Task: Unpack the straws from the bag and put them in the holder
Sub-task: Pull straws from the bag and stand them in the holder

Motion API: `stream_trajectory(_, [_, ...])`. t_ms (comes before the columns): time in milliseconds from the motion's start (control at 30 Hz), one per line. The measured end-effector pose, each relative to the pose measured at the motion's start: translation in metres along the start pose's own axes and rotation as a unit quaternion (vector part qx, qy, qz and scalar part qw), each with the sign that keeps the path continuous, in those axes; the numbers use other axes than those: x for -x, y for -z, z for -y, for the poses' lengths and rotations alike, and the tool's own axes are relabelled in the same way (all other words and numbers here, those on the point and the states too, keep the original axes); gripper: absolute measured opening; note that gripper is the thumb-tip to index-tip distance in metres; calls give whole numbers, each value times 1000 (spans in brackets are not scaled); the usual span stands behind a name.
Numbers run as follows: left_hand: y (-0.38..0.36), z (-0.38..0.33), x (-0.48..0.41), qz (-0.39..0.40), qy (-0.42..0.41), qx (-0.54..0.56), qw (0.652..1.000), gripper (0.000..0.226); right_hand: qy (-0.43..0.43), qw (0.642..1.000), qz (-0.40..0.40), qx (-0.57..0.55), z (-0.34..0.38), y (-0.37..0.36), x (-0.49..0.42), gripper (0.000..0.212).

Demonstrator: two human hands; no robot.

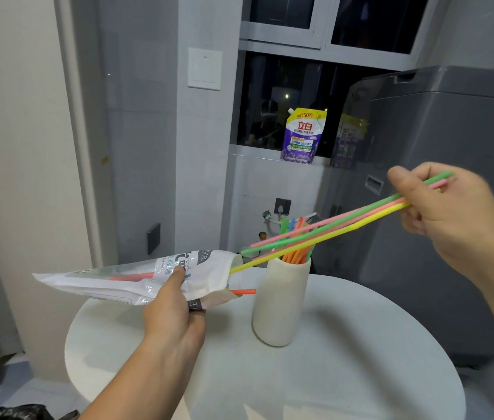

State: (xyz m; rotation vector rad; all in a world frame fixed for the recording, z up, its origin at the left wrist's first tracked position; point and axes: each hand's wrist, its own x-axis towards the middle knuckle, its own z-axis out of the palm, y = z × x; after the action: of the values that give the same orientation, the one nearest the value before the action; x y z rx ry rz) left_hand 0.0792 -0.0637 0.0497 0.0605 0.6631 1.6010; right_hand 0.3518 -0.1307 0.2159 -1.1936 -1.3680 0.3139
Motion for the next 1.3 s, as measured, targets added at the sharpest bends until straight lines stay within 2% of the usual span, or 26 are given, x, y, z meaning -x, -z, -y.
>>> stream_trajectory(167, [4,5,-3,10,-2,-7,1000,34,46,999,-8,4,17,19,-24,42])
stream_trajectory(500, [5,12,-3,11,2,-24,1000,35,94,979,31,180,56,41,-70,45])
stream_trajectory(733, [4,13,2,9,-3,-28,1000,34,93,966,46,237,54,29,-76,41])
stream_trajectory(967, [4,11,3,14,-7,-23,1000,34,88,973,28,211,51,31,-82,41])
stream_trajectory(1200, [3,14,3,9,-9,-20,1000,34,87,976,56,194,49,28,-83,41])
stream_trajectory(1300, [3,14,3,10,-8,-24,1000,33,93,975,42,198,48,30,-86,42])
